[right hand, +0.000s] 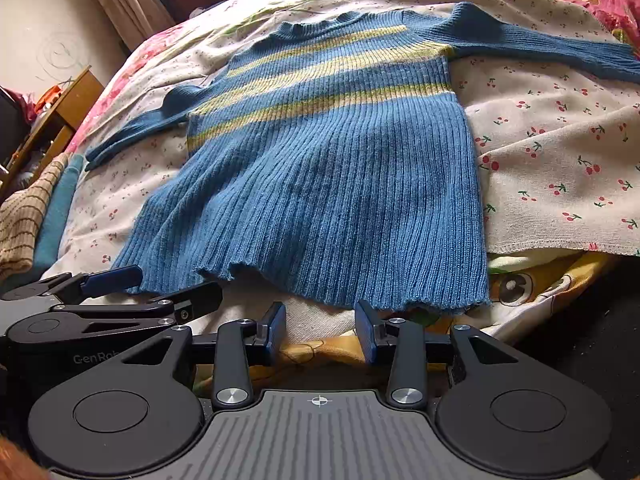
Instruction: Fold small clothes
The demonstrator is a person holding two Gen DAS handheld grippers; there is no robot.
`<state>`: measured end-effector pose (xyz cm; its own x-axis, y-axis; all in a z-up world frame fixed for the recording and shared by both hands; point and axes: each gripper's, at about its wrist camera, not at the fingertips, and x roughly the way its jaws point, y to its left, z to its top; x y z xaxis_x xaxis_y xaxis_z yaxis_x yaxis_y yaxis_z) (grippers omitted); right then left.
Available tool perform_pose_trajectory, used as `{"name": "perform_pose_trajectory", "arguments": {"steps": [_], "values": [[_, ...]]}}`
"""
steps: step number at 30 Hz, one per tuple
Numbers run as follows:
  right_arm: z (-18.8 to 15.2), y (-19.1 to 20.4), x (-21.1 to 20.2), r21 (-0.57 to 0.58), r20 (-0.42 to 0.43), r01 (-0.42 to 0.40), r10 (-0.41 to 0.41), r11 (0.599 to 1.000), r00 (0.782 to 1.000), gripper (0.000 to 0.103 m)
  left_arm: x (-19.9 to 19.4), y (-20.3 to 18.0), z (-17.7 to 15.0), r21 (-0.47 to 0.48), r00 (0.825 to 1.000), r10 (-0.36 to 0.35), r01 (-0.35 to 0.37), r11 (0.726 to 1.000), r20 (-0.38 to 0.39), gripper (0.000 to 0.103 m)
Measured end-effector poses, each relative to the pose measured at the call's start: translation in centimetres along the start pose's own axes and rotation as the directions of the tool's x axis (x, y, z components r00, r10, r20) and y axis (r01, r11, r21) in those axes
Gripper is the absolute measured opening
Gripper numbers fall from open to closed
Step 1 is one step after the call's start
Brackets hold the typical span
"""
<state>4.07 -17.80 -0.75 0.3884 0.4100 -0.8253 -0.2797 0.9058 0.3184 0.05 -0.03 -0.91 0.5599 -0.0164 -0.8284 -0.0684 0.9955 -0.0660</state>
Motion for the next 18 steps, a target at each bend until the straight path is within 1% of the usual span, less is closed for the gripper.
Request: {"name": "perform_pose_trajectory", "arguments": {"steps": [15,18], "values": [[-0.48,-0.06,0.06,0.002,-0.005,0.001,-0.001,1.0,1.0,0.038,0.01,-0.02,0.01,0.0,1.0,-0.001,0.001,1.0,-0.004,0.103],[-0.16,-0.1,0.09,0.003,-0.007,0.001,-0.001,1.0,1.0,0.038,0.06,-0.04,-0.05,0.0,1.0,0.0,0.0,1.0,-0.003,0.103]]}}
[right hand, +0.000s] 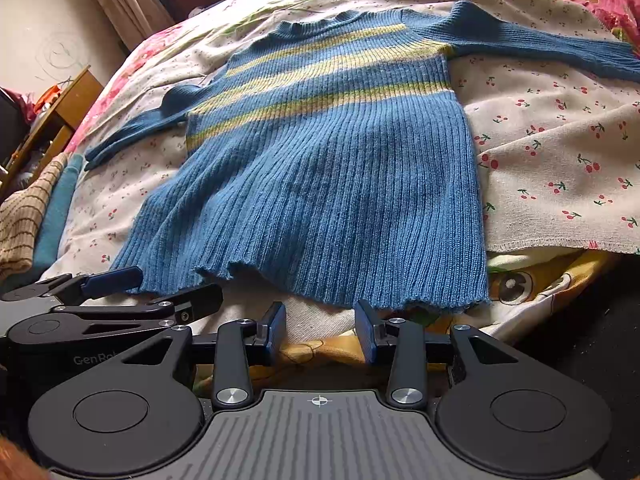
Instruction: Fold small clothes
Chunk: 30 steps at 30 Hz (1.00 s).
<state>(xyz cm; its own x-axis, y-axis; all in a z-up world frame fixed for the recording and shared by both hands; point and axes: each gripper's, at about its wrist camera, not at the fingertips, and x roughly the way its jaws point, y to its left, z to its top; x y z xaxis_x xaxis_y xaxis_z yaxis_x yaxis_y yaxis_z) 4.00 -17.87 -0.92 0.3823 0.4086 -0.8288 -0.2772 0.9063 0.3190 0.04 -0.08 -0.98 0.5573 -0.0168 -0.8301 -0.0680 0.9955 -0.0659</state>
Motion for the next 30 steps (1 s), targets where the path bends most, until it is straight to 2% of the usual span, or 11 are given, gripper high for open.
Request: {"name": "perform_pose_trajectory", "arguments": {"steps": [30], "values": [[-0.02,0.02,0.0,0.002,-0.005,0.0,0.0,1.0,1.0,0.038,0.11,-0.1,-0.37,-0.001,1.0,-0.001,0.001,1.0,-0.003,0.103]]}}
